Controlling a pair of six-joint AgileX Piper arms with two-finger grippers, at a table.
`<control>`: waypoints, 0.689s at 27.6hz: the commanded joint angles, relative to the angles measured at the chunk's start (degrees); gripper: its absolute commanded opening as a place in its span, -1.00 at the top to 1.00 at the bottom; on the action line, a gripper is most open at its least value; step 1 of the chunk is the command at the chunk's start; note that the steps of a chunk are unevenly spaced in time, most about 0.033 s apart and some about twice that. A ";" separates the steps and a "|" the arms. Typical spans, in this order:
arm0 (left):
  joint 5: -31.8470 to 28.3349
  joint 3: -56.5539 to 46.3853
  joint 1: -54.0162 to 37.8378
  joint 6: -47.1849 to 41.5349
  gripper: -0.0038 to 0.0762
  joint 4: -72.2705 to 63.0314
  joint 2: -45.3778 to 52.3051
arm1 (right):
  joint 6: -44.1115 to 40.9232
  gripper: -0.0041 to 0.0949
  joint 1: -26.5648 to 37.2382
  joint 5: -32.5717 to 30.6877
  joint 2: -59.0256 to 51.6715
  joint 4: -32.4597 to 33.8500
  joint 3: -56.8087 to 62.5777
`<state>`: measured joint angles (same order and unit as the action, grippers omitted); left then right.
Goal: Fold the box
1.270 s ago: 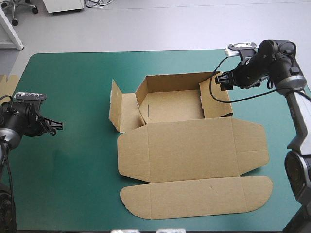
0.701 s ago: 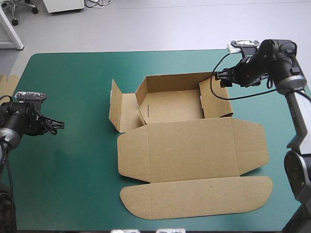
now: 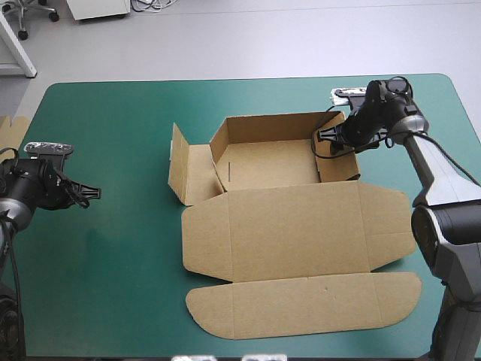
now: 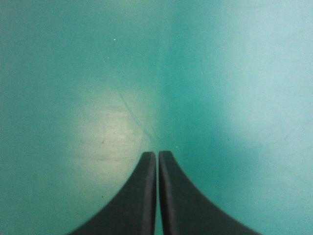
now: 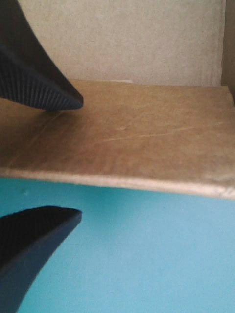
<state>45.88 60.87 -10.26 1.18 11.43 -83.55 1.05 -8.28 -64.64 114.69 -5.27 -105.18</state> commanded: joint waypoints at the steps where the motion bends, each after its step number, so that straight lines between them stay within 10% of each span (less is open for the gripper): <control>1: -2.30 1.78 0.00 0.66 0.89 -0.50 1.79 | -0.10 -0.02 0.09 3.56 -2.22 -0.23 -1.69; 19: -2.13 1.78 0.00 2.33 0.89 -3.76 1.79 | 0.45 0.93 0.11 1.82 1.18 -0.02 -2.96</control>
<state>45.54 60.87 -10.26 3.59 7.99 -83.55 0.97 -8.33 -64.10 118.95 -5.27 -105.96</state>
